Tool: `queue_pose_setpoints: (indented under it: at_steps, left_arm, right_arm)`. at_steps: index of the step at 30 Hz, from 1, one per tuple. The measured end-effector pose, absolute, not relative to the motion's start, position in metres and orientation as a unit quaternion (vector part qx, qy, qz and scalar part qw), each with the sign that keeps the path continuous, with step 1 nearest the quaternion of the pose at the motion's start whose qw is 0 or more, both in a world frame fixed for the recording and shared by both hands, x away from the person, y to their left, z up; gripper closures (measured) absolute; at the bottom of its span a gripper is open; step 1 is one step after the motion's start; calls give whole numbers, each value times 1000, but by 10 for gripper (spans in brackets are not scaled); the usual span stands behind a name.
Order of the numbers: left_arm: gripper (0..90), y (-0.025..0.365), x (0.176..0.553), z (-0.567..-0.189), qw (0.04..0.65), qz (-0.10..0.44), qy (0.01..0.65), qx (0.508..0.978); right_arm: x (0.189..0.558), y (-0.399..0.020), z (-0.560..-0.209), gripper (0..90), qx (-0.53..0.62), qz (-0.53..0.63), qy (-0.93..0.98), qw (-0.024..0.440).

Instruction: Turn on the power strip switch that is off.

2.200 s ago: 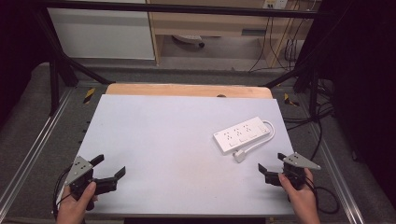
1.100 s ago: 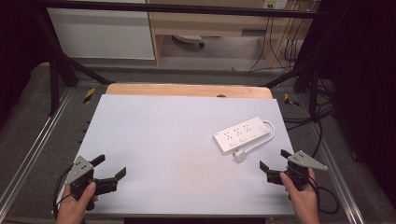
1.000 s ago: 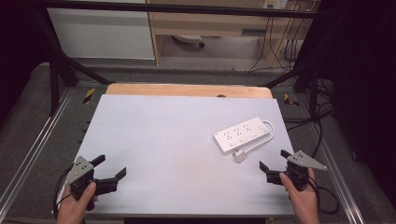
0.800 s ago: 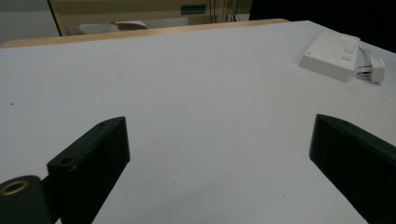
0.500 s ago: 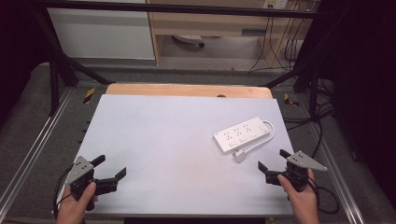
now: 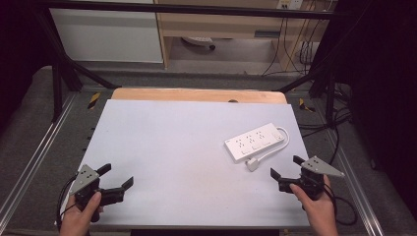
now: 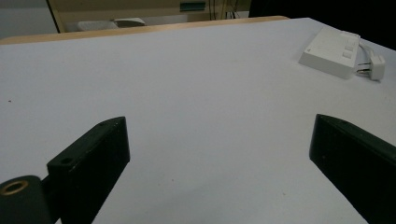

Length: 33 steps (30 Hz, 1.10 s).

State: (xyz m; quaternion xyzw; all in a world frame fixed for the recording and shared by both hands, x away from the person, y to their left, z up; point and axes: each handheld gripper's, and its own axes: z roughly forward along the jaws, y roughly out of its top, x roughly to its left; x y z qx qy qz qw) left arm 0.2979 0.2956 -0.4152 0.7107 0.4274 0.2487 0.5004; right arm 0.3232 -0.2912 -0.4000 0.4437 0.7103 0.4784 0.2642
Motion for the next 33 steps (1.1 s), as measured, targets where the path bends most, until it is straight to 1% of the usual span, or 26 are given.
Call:
queue_pose_setpoints:
  at_steps: [3, 10, 21, 27, 33]
  left_arm:
    - [51, 296, 298, -415, 498, 250, 426, 713]
    - [51, 296, 298, -414, 501, 249, 424, 712]
    - [51, 294, 298, -416, 496, 245, 422, 718]
    - [51, 293, 299, -417, 494, 243, 424, 719]
    - [51, 293, 299, -418, 489, 242, 425, 722]
  right_arm:
    - [324, -289, -396, 37, 441, 478, 714, 259]
    - [325, -286, -388, 50, 432, 478, 717, 266]
    - [331, -283, -373, 29, 427, 481, 719, 264]
    - [341, -281, -362, 22, 419, 481, 723, 267]
    - [354, -279, -349, 38, 414, 483, 724, 267]
